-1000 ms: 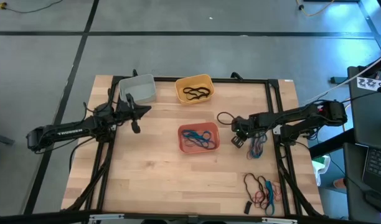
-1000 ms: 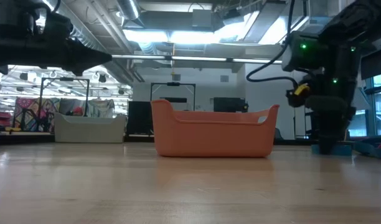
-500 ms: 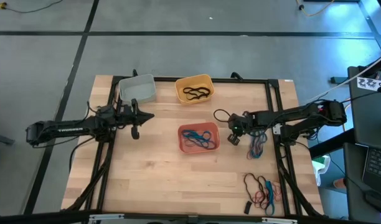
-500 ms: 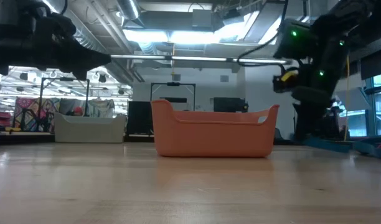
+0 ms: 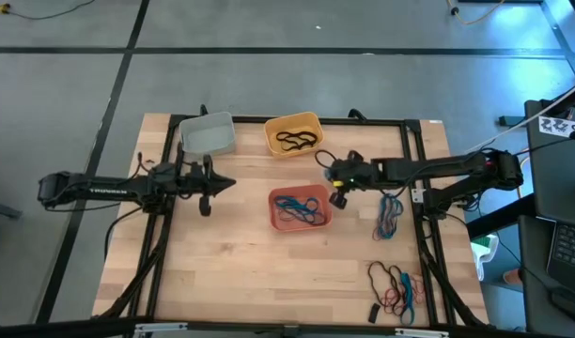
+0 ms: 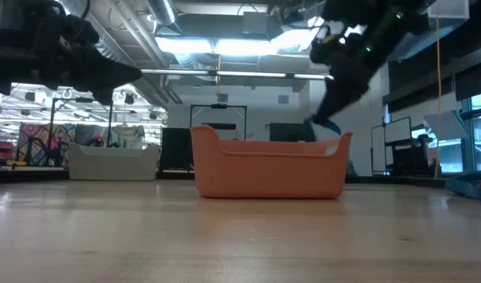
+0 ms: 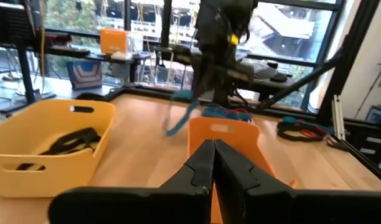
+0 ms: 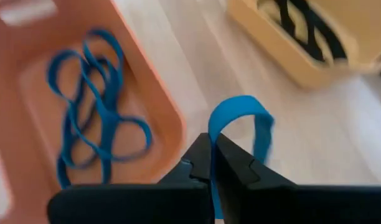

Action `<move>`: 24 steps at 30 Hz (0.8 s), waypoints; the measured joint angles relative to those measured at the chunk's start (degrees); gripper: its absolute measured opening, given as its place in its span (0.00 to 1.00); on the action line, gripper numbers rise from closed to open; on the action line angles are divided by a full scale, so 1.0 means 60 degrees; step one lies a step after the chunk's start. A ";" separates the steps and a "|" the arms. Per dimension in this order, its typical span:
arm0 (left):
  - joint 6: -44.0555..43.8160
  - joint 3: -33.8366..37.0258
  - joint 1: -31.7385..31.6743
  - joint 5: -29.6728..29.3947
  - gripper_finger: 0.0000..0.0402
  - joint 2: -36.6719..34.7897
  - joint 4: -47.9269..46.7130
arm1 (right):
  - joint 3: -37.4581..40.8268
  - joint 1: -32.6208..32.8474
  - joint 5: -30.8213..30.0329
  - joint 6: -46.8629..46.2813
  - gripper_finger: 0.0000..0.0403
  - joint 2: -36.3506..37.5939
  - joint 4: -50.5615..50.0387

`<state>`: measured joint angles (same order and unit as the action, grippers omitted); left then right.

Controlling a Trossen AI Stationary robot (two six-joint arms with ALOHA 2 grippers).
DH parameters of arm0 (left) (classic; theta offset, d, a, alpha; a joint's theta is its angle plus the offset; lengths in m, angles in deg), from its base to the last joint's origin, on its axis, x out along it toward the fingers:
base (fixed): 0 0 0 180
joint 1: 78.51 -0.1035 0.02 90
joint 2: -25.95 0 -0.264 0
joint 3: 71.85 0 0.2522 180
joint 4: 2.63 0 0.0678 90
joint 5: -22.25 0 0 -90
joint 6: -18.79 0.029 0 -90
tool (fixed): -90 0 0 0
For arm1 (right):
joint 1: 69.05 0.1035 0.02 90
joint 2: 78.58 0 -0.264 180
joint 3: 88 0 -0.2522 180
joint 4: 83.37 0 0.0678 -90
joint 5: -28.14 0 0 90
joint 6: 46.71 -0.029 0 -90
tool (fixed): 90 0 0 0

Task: Sort rubber bands into baskets
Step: Put the blue rubber band into the orange bin

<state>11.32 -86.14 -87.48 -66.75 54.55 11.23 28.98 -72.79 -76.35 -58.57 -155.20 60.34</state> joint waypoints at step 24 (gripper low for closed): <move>0.0051 0.0000 0.0498 0.0001 0.01 0.0055 0.0137 | -0.0430 0.0790 0.2525 0.0987 0.03 -0.0026 0.4616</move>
<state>11.63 -86.14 -84.49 -66.75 54.88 12.05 26.40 -68.06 -61.19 -52.65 -155.35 88.03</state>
